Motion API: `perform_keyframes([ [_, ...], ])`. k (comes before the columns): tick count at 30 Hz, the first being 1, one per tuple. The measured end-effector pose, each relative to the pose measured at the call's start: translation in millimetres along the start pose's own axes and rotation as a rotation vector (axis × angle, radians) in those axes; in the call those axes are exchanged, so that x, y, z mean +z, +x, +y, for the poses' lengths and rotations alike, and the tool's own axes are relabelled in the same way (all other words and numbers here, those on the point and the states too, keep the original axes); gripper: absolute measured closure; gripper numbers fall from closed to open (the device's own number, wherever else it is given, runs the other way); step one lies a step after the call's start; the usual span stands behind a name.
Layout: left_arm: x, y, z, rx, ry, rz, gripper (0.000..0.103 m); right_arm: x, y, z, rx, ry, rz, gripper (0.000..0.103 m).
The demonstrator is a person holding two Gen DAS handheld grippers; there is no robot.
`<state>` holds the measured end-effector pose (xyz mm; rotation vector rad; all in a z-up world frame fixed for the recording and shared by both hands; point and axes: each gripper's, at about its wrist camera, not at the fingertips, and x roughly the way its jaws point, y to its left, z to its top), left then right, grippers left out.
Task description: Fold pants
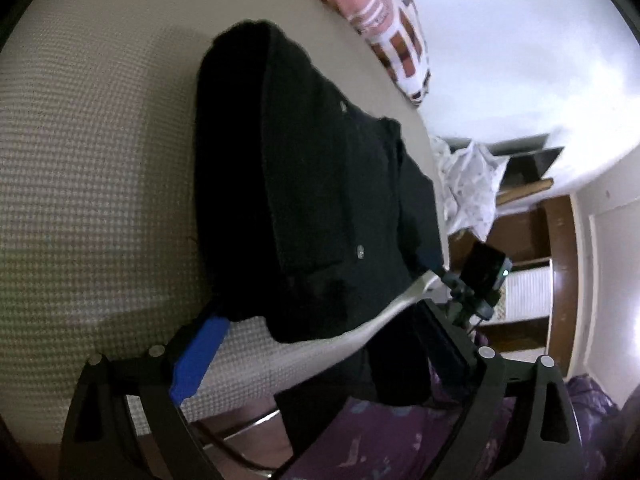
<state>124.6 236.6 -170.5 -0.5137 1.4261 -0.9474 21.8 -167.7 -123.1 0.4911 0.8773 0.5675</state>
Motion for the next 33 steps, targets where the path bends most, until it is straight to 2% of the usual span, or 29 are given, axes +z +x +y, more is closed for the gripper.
perform_keyframes([
  [3,3,-2,3,-0.008,-0.027,0.02,0.01,0,0,0,-0.001,-0.002,0.002,0.021],
  [6,10,2,2,-0.001,-0.028,0.004,0.01,0,0,0,-0.001,-0.002,0.002,0.021],
  [10,15,8,-2,0.007,-0.018,-0.101,0.01,0,1,2,-0.003,-0.002,0.001,0.02],
  [12,10,10,-7,0.056,0.005,-0.171,0.011,0,1,2,-0.004,-0.002,0.001,0.019],
  [14,5,12,-12,0.144,0.021,-0.216,0.028,0,1,2,-0.002,0.0,-0.001,0.02],
  [15,2,12,-12,0.173,0.013,-0.233,0.033,0,1,2,-0.001,0.001,-0.002,0.02],
  [16,-1,10,-9,0.198,-0.012,-0.259,0.045,0,1,1,-0.001,0.001,-0.003,0.019],
  [17,-4,8,-5,0.204,-0.041,-0.275,0.055,0,1,2,-0.001,0.0,-0.003,0.019],
  [18,-6,4,1,0.198,-0.086,-0.297,0.06,0,2,2,-0.002,0.0,-0.004,0.019],
  [19,-9,1,7,0.197,-0.109,-0.31,0.069,0,2,2,-0.001,0.0,-0.004,0.019],
  [20,-10,0,10,0.199,-0.126,-0.322,0.072,0,2,2,-0.001,0.0,-0.004,0.019],
  [24,-14,4,1,0.265,-0.114,-0.364,0.074,1,2,2,0.002,0.0,-0.004,0.019],
  [25,-14,4,2,0.264,-0.122,-0.374,0.075,1,2,2,0.003,0.0,-0.005,0.019],
  [28,-15,3,14,0.191,-0.184,-0.379,0.074,0,2,2,0.002,0.0,-0.004,0.019],
  [33,-15,4,12,0.197,-0.176,-0.371,0.074,0,2,2,0.005,0.002,-0.007,0.019],
])
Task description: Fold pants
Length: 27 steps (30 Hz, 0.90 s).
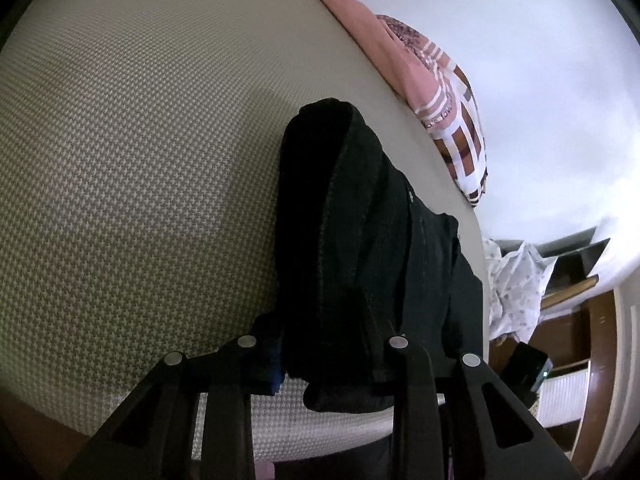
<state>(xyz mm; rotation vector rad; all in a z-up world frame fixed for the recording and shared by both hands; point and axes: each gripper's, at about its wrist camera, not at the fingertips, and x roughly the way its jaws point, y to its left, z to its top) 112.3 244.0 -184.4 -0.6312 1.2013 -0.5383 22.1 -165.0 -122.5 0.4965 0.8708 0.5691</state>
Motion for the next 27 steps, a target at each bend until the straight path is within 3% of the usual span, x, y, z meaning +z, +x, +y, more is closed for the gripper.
perform_keyframes([
  [12,9,5,5,-0.042,-0.047,0.063,0.071,-1,0,1,0.0,0.001,-0.002,0.019],
  [21,-1,5,-19,0.1,0.068,-0.014,0.076,0,0,1,0.001,0.001,-0.002,0.018],
  [27,-3,1,-19,0.093,0.052,-0.043,0.077,-1,-1,2,0.001,0.002,-0.004,0.018],
])
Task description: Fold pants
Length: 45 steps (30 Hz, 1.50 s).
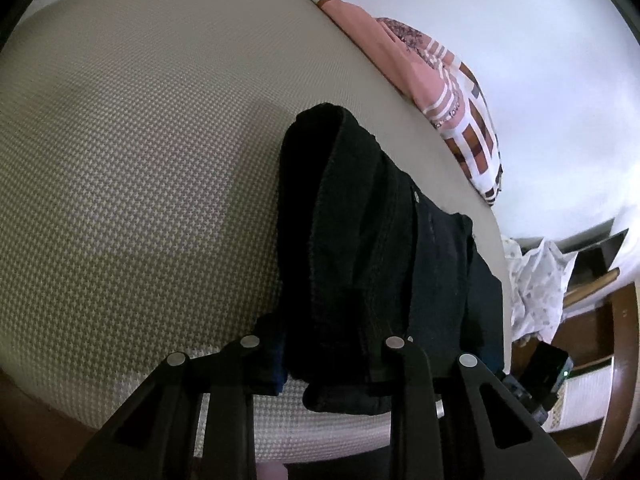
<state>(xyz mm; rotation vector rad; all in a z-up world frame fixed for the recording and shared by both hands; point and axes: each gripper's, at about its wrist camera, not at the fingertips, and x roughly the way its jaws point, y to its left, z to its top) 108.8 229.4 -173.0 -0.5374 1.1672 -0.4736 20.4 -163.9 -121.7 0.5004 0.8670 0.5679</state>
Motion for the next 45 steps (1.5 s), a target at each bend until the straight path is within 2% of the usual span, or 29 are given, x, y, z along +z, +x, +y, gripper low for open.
perform_keyframes([
  [6,0,-13,-16,0.001,0.042,-0.041,0.079,0,0,0,0.002,0.002,-0.002,0.018],
  [12,-1,-29,-37,-0.036,0.065,-0.071,0.079,-2,-2,0,0.011,0.005,-0.007,0.017],
  [18,-4,-45,-79,-0.097,0.116,-0.091,0.079,-1,-2,-1,0.019,0.009,-0.01,0.017],
  [24,-11,-49,-147,-0.186,0.202,-0.087,0.079,0,-6,-7,0.066,0.038,-0.031,0.017],
  [28,-19,-29,-197,-0.252,0.252,-0.04,0.079,4,-15,-15,0.116,0.093,-0.056,0.017],
  [31,-25,0,-231,-0.293,0.286,0.01,0.083,7,-25,-19,0.157,0.121,-0.077,0.017],
  [32,-26,11,-240,-0.316,0.287,0.031,0.095,7,-29,-20,0.167,0.119,-0.085,0.017],
  [33,-28,27,-251,-0.344,0.295,0.063,0.1,9,-34,-20,0.18,0.111,-0.094,0.017],
  [35,-30,46,-263,-0.348,0.314,0.079,0.1,11,-41,-21,0.201,0.093,-0.103,0.017],
  [37,-32,67,-272,-0.4,0.313,0.13,0.1,12,-44,-22,0.219,0.091,-0.101,0.016],
  [38,-33,73,-276,-0.393,0.327,0.123,0.1,13,-44,-23,0.235,0.094,-0.099,0.016],
  [41,-31,77,-280,-0.433,0.312,0.127,0.1,17,-43,-23,0.258,0.083,-0.097,0.016],
  [43,-27,66,-278,-0.396,0.326,0.083,0.1,18,-38,-25,0.287,0.093,-0.082,0.016],
  [45,-24,55,-270,-0.381,0.322,0.072,0.097,20,-33,-28,0.27,0.104,-0.07,0.016],
])
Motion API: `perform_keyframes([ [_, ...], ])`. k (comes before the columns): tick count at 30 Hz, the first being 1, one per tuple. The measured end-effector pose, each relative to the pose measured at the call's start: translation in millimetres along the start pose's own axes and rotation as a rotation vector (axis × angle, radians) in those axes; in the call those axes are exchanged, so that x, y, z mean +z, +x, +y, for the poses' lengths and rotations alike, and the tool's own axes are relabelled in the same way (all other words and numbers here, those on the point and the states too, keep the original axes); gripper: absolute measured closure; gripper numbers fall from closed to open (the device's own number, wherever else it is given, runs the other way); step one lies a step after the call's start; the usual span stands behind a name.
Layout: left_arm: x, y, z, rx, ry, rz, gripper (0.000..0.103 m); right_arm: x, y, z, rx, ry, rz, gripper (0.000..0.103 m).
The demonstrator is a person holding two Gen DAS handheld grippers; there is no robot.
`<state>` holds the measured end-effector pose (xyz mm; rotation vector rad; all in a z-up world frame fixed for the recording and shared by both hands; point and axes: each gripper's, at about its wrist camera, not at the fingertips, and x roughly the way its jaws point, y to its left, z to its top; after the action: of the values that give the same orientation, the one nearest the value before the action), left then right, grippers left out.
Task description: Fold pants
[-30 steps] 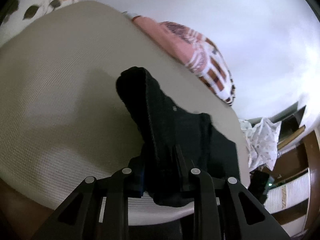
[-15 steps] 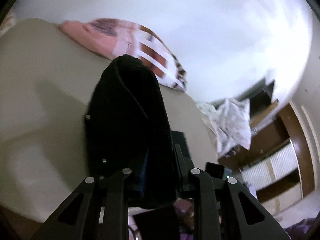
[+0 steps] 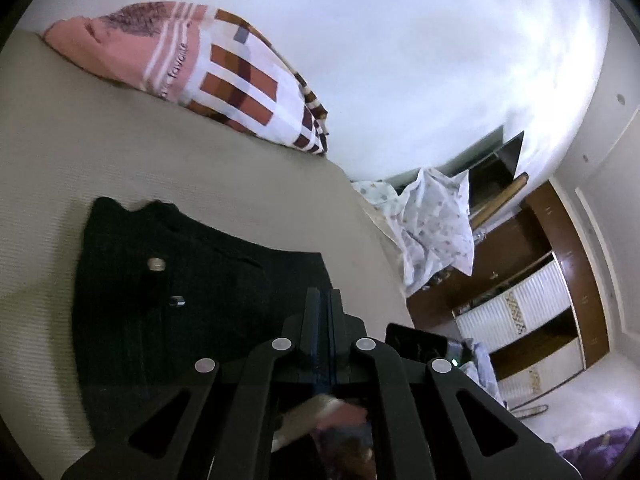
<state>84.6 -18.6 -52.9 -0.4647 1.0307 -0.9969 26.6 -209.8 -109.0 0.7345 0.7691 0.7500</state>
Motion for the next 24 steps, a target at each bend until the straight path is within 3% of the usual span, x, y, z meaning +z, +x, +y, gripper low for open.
perform_keyframes([
  [3,-8,-18,15,0.062,-0.022,-0.015,0.091,9,-10,-2,-0.052,-0.029,-0.029,0.016],
  [5,-19,-27,33,0.128,-0.047,-0.013,0.079,19,-22,-7,-0.082,-0.033,-0.044,0.015],
  [7,-31,-28,53,0.169,-0.082,-0.003,0.079,29,-27,-20,-0.088,0.001,-0.051,0.012],
  [12,-57,-25,92,0.178,-0.181,0.03,0.079,48,-3,-36,-0.094,0.027,0.012,0.011],
  [17,-63,-28,102,0.147,-0.205,0.009,0.079,44,41,-34,-0.103,0.022,0.15,0.009],
  [18,-63,-28,101,0.151,-0.19,0.011,0.079,42,46,-28,-0.068,0.012,0.156,0.009],
  [20,-63,-27,98,0.157,-0.171,0.01,0.078,36,51,-21,0.115,0.084,0.181,0.013],
  [21,-63,-27,98,0.156,-0.168,0.007,0.078,34,51,-16,0.136,0.084,0.169,0.013],
  [24,-64,-24,101,0.134,-0.194,0.003,0.075,33,51,-8,0.0,-0.021,0.143,0.013],
])
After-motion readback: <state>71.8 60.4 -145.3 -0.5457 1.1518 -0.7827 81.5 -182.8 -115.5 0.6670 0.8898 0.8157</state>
